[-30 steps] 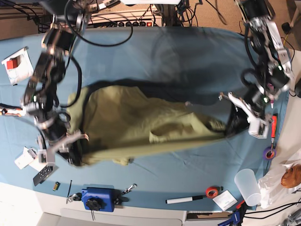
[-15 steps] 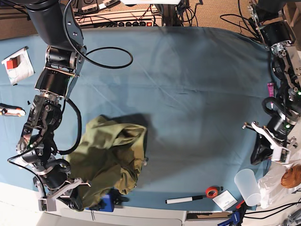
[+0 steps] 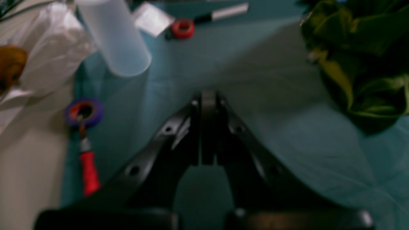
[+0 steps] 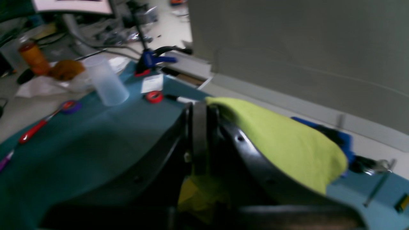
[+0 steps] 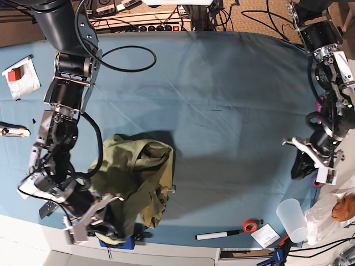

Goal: Layout the t-shirt on the table in an organized manner, then fold the t-shirt properly
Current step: 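Swing the held t-shirt with the right gripper and release it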

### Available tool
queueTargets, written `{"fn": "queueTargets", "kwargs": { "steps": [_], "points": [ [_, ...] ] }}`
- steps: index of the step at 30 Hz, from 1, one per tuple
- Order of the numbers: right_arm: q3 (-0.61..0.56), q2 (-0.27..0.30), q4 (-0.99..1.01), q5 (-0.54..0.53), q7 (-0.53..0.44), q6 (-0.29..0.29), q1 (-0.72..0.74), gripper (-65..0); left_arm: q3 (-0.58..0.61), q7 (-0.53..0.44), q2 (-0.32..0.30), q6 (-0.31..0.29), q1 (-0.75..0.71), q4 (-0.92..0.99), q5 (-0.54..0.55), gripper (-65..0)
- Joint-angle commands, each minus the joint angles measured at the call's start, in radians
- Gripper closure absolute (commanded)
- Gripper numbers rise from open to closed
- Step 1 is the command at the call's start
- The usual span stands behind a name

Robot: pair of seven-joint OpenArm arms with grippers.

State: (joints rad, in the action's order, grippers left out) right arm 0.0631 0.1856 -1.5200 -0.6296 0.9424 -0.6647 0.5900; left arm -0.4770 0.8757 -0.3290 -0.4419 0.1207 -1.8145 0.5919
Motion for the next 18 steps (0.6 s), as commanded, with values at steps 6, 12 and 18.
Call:
{"fn": "queueTargets", "kwargs": {
  "steps": [6, 12, 18],
  "points": [
    [-0.173, -0.009, -0.016, -0.063, -0.010, -0.033, 0.083, 0.0, -0.227, -0.029, -0.018, -0.004, -0.043, -0.017, 0.089, 0.0],
    [-0.277, -0.174, -0.016, -0.063, -0.007, -0.033, 0.134, 0.0, -0.379, -0.019, -0.049, -0.110, -0.157, -0.017, 0.243, 0.0],
    [-0.314, -0.327, -0.018, -0.086, -0.032, -0.033, 0.151, 0.0, -0.378, -0.019, -0.056, -0.109, -0.213, -0.018, 0.250, 0.0]
  ]
}}
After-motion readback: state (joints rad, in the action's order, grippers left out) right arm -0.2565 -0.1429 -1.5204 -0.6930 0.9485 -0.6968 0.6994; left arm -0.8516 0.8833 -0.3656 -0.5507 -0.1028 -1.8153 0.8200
